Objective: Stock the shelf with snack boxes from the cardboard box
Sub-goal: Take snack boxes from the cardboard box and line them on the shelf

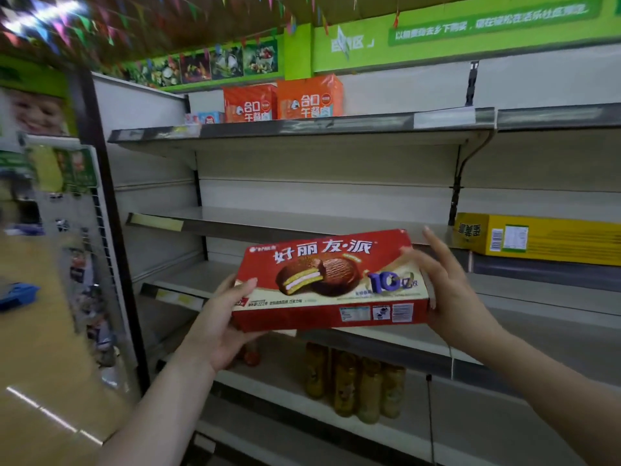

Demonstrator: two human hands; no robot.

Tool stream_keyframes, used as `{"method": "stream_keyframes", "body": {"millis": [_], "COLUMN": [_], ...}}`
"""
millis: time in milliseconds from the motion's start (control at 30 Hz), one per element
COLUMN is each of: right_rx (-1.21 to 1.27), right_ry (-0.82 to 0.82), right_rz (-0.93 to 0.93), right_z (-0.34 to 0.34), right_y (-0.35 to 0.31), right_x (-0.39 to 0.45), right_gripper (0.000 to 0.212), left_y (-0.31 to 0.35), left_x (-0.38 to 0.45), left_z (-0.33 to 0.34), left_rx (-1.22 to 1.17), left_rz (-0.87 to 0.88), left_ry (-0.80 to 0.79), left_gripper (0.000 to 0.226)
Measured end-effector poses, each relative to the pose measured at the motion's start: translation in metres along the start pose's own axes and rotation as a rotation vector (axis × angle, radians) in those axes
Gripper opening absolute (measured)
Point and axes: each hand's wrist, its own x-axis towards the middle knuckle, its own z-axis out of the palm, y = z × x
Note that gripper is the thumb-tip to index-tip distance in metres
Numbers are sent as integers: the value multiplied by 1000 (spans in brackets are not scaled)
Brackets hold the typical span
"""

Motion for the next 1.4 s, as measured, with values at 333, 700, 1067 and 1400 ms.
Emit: {"method": "stream_keyframes", "body": {"millis": [333, 700, 1067, 1400], "right_rx": [712, 958, 610, 401], "right_ry": [71, -58, 123, 306], "right_rz": [610, 741, 736, 799], "right_z": [19, 41, 53, 31], "right_y": [-19, -46, -72, -65], "right_x": [23, 45, 81, 104], "right_gripper": [31, 18, 26, 41], "left_y": [17, 31, 77, 105], "left_x": [-20, -12, 54, 127], "left_z": [-1, -9, -25, 19], "left_rx": [160, 170, 338, 521], "left_rz": [312, 304, 273, 312], "left_ry": [19, 55, -329, -451], "left_gripper": [63, 55, 58, 56]}}
